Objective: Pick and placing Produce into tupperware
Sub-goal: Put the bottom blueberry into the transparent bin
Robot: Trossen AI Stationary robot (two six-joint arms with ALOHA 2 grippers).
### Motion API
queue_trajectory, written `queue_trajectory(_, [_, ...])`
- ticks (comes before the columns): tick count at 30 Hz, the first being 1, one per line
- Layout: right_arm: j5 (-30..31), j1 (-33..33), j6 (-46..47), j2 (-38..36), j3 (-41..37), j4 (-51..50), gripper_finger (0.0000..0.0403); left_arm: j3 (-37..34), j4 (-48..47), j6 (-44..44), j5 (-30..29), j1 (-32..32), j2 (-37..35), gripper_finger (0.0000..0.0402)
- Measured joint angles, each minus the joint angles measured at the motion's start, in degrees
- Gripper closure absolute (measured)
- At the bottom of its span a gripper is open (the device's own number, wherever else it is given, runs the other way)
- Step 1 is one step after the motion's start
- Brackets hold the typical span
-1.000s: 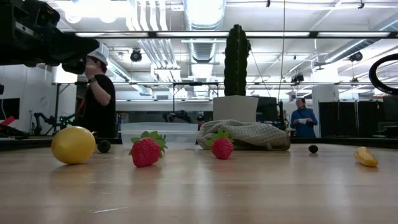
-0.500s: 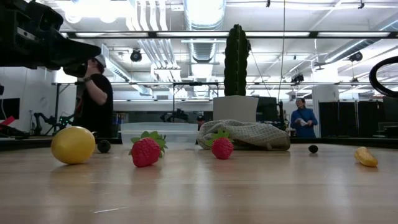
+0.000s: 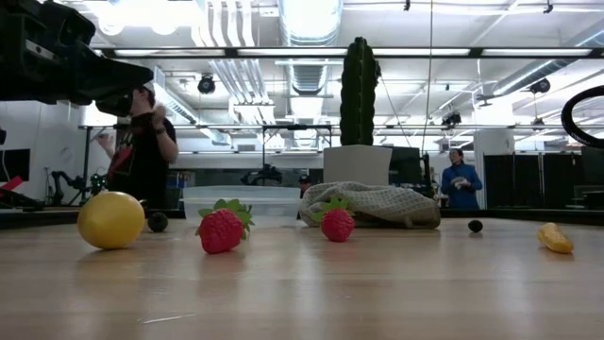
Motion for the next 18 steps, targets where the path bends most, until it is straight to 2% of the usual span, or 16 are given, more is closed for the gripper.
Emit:
queue_trajectory(9, [0.38, 0.00, -0.11, 0.04, 0.99, -0.97, 0.0375, 0.00, 0.07, 0.11, 0.00, -0.02, -0.02, 0.0402])
queue_trajectory(18, [5.54, 0.00, 1.81, -0.56, 5.50, -8.56, 0.0376, 0.00, 0.04, 0.11, -0.02, 0.00, 0.00, 0.0402])
